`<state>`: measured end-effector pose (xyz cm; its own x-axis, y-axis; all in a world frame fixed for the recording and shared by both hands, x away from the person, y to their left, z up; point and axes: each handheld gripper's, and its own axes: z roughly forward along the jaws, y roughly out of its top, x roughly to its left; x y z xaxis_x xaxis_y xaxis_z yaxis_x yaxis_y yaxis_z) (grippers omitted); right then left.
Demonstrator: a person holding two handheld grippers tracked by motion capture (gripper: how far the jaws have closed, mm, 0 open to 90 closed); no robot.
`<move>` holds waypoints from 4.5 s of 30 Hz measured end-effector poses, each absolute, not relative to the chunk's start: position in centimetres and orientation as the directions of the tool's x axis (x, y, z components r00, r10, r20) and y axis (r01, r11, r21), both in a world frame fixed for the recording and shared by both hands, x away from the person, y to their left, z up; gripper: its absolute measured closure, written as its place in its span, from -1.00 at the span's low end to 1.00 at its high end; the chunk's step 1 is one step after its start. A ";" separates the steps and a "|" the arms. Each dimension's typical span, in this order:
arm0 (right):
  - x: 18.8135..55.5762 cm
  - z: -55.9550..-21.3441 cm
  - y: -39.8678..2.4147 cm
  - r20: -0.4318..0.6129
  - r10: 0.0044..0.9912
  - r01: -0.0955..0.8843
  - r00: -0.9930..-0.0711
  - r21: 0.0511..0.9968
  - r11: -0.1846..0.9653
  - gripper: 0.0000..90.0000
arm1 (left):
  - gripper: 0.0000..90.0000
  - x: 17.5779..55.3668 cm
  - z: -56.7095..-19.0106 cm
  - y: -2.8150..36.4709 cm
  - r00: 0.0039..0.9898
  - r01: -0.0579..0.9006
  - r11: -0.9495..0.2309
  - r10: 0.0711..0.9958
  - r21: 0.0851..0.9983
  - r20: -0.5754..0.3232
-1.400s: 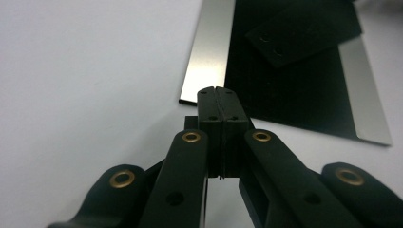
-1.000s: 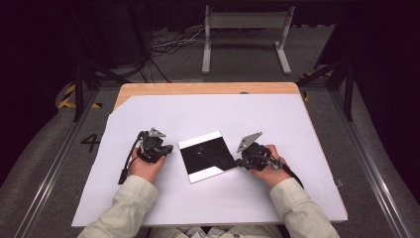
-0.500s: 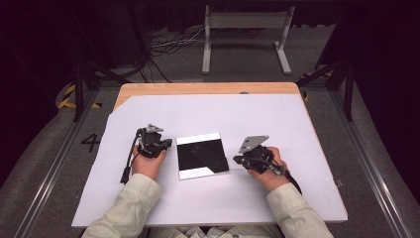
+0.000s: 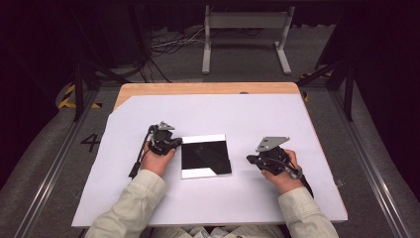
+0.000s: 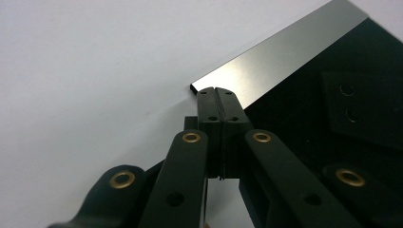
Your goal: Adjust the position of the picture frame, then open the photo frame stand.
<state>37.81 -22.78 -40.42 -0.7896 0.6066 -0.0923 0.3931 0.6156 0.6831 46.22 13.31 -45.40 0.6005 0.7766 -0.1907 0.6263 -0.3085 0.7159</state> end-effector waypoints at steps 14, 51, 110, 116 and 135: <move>38.2 -39.9 -23.2 -0.038 0.603 0.384 -0.797 0.739 0.554 0.89 | 0.97 43.8 -42.9 14.8 0.698 0.515 -0.386 0.708 0.765 -0.113; 37.6 -39.3 -21.1 0.038 0.522 0.435 -0.852 0.604 0.667 0.82 | 0.63 41.8 -41.7 16.7 0.816 0.409 -0.462 0.571 0.787 -0.089; 37.4 -38.9 -18.3 0.005 0.473 0.358 -0.881 0.659 0.661 0.99 | 0.52 41.6 -41.8 17.3 0.805 0.421 -0.464 0.588 0.779 -0.084; 37.3 -38.5 -18.3 -0.001 0.489 0.342 -0.872 0.714 0.611 0.99 | 0.52 41.6 -41.8 17.3 0.803 0.423 -0.461 0.590 0.780 -0.086; 37.2 -38.1 -18.3 0.003 0.511 0.321 -0.859 0.781 0.536 0.99 | 0.53 41.5 -42.1 16.6 0.818 0.415 -0.487 0.569 0.768 -0.081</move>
<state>37.19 -18.30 -38.05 -0.8594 0.5112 0.0029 0.3214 0.5358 0.7808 41.49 16.60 -42.06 0.8181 0.5693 -0.0814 0.4153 -0.4870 0.7684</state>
